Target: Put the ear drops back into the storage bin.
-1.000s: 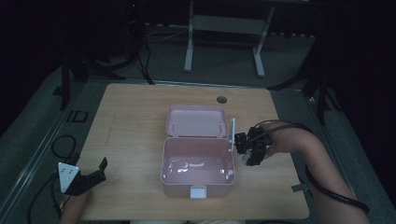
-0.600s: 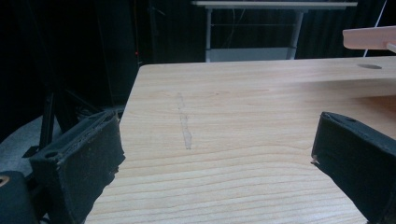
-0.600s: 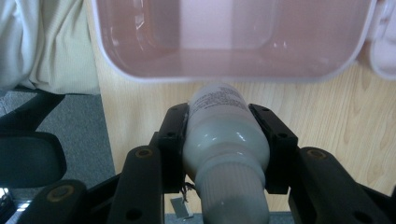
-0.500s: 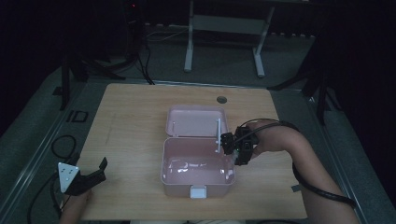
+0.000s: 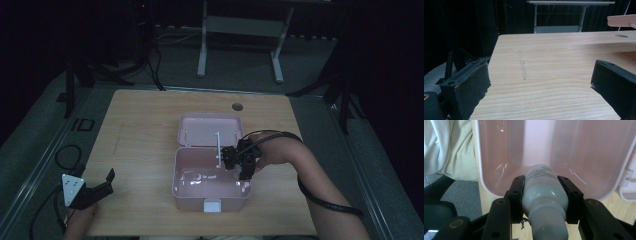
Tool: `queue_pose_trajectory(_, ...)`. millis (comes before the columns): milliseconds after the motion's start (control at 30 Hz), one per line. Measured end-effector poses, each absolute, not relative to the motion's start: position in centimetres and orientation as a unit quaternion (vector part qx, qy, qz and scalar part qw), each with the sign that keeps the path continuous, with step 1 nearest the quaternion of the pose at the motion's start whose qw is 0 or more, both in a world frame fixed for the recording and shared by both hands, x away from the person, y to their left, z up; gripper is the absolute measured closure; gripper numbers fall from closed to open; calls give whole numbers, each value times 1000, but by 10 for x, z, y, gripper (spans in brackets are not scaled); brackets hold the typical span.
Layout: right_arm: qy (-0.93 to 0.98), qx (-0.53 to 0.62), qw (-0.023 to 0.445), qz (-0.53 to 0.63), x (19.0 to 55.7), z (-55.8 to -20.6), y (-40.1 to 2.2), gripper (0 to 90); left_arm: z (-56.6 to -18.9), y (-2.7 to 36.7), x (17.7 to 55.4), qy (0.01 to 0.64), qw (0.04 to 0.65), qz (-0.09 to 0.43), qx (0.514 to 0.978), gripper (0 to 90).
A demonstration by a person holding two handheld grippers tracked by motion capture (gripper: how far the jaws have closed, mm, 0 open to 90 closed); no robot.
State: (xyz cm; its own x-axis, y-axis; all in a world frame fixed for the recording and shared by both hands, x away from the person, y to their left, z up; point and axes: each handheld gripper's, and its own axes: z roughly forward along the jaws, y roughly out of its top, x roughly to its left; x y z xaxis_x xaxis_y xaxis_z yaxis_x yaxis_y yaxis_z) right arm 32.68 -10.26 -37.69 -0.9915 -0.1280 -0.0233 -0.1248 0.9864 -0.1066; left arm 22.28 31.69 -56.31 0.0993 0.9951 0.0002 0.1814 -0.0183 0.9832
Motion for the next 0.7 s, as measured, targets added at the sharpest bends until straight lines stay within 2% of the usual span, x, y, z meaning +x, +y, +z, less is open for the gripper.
queue_pose_trajectory(700, 996, -75, 0, -53, 327, -428, -92, 596, -563, 317, 223, 516, 474, 429, 571, 20)
